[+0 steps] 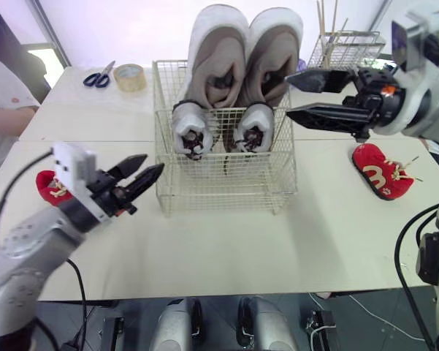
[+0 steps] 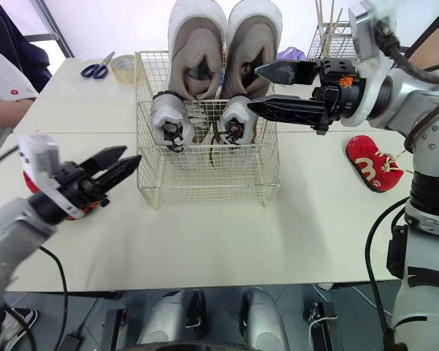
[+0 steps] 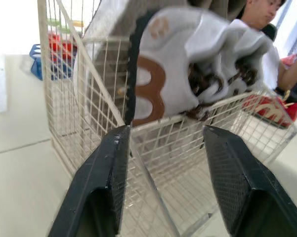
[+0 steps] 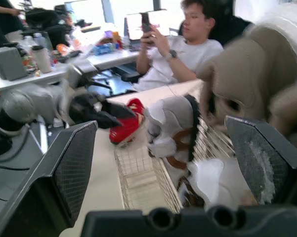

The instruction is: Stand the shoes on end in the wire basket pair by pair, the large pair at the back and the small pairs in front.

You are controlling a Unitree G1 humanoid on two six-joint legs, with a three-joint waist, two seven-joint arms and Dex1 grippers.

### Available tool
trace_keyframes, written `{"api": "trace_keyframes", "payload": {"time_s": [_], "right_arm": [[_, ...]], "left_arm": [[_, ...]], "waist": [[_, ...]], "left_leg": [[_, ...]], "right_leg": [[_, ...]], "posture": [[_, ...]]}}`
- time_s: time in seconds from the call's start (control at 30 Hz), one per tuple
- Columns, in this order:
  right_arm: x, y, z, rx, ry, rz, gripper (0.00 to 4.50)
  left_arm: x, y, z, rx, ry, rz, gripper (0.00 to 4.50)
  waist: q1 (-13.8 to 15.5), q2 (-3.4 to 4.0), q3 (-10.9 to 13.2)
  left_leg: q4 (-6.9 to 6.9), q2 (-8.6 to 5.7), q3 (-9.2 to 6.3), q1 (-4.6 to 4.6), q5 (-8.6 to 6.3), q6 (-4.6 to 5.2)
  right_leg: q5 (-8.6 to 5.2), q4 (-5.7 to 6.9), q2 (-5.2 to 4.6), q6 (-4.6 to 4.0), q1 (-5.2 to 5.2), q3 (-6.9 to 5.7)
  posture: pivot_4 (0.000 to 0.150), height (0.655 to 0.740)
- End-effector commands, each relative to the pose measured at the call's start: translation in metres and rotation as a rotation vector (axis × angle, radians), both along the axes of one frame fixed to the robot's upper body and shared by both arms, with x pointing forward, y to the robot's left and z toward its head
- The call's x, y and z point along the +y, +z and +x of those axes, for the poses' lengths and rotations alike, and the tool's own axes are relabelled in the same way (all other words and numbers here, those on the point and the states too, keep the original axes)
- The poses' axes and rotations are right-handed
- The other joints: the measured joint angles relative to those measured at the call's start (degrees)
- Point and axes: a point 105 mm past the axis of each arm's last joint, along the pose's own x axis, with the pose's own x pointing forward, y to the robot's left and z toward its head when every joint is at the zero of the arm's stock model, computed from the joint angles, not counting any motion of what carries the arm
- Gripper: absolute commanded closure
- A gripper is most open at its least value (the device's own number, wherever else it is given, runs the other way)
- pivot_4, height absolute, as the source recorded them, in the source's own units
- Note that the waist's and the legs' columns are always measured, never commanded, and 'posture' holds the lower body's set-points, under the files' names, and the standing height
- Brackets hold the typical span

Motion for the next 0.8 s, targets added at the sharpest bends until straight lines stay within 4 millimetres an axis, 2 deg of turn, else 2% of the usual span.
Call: {"api": "trace_keyframes", "payload": {"time_s": [0.03,0.07,0.13,0.2,0.27,0.33,0.4,0.47,0.63,0.8], "right_arm": [[-0.029,0.041,0.018,-0.185,-0.211,0.097,0.00],[-0.036,0.045,0.023,-0.208,-0.260,0.102,0.00],[-0.062,0.049,0.039,-0.260,-0.440,0.102,0.00],[-0.081,0.050,0.046,-0.277,-0.535,0.112,0.00],[-0.124,0.027,0.056,-0.283,-0.751,0.073,0.00],[-0.170,0.003,0.055,-0.271,-0.959,0.044,0.00],[-0.202,-0.017,0.046,-0.234,-1.083,0.028,0.00],[-0.228,-0.041,0.036,-0.222,-1.187,-0.082,0.00],[-0.242,-0.094,0.011,-0.073,-1.222,-0.075,0.00],[-0.244,-0.122,-0.004,-0.017,-1.202,-0.040,0.00]], "left_arm": [[-0.023,0.026,-0.021,-0.032,-0.187,-0.015,0.36],[-0.031,0.024,-0.022,-0.029,-0.219,0.012,0.03],[-0.048,0.021,-0.015,-0.061,-0.221,0.032,0.03],[-0.061,0.021,-0.008,-0.084,-0.202,0.005,0.03],[-0.090,0.014,-0.002,-0.093,-0.208,-0.053,0.03],[-0.111,0.010,0.002,-0.110,-0.200,-0.119,0.03],[-0.127,-0.005,-0.003,-0.108,-0.245,-0.074,0.03],[-0.138,-0.016,-0.012,-0.086,-0.311,-0.078,0.03],[-0.150,-0.036,-0.033,-0.033,-0.452,-0.053,0.03],[-0.154,-0.039,-0.047,0.019,-0.517,-0.097,0.03]], "waist": [[0.1,0.14,0.1],[0.2,0.26,0.1],[0.4,0.34,0.0],[0.5,0.29,0.0],[0.8,0.27,0.0],[1.5,0.14,0.0],[1.9,0.17,0.0],[1.8,0.38,0.0],[1.2,0.94,-0.2],[0.4,1.07,-0.3]], "left_leg": [[0.00,-0.03,0.00,0.00,0.00,-0.01],[0.00,-0.08,0.01,0.00,0.00,-0.01],[0.00,-0.16,0.02,0.00,0.00,0.00],[0.00,-0.19,0.00,0.01,0.01,0.00],[0.01,-0.19,0.01,0.01,0.01,0.02],[0.03,-0.20,-0.03,0.15,0.02,0.03],[0.03,-0.21,0.08,0.26,0.02,0.05],[0.02,-0.16,0.14,0.33,0.02,0.04],[-0.03,0.01,0.16,0.52,0.10,-0.11],[-0.03,0.03,0.07,0.55,0.12,-0.15]], "right_leg": [[0.00,0.00,-0.03,0.00,0.00,0.00],[0.00,0.00,-0.05,-0.01,0.01,0.00],[0.00,-0.02,0.02,0.00,0.04,0.00],[0.00,-0.04,0.10,0.02,0.12,-0.02],[0.02,-0.07,0.12,0.05,0.15,-0.04],[0.09,-0.22,0.15,0.17,0.41,-0.05],[0.10,-0.22,0.13,0.21,0.47,-0.02],[0.09,-0.18,0.17,0.22,0.45,-0.02],[0.06,-0.06,0.34,0.25,0.45,0.08],[0.04,-0.04,0.40,0.23,0.49,0.14]], "posture": [[0.150,0.7400],[0.150,0.7400],[0.150,0.7400],[0.150,0.7400],[0.150,0.7400],[0.150,0.7400],[0.150,0.7400],[0.150,0.7400],[0.150,0.7400],[0.150,0.7400]]}}
